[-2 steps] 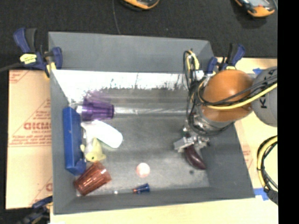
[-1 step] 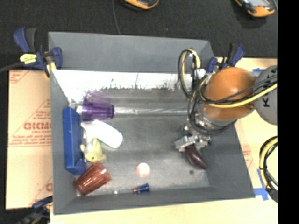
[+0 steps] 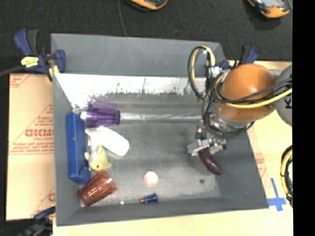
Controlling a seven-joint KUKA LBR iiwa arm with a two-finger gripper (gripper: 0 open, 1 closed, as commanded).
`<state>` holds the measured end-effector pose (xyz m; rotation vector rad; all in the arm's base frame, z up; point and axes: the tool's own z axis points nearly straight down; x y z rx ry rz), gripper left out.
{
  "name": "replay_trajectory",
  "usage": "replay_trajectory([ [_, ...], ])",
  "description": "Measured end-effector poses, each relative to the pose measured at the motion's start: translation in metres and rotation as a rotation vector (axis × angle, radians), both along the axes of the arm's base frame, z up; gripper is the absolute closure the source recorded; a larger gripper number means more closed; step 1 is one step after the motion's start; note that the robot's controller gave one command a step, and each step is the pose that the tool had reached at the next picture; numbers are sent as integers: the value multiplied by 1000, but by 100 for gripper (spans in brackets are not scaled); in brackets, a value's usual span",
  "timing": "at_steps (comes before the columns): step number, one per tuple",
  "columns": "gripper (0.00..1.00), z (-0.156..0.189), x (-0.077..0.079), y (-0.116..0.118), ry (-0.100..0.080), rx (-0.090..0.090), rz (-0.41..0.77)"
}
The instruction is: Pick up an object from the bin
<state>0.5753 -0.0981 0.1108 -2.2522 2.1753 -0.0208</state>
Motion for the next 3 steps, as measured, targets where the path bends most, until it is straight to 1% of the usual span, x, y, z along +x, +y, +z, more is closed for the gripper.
replay_trajectory([
  [1, 100, 29, 0, 0, 2, 1, -1],
  [3, 100, 84, 0, 0, 1, 1, -4],
])
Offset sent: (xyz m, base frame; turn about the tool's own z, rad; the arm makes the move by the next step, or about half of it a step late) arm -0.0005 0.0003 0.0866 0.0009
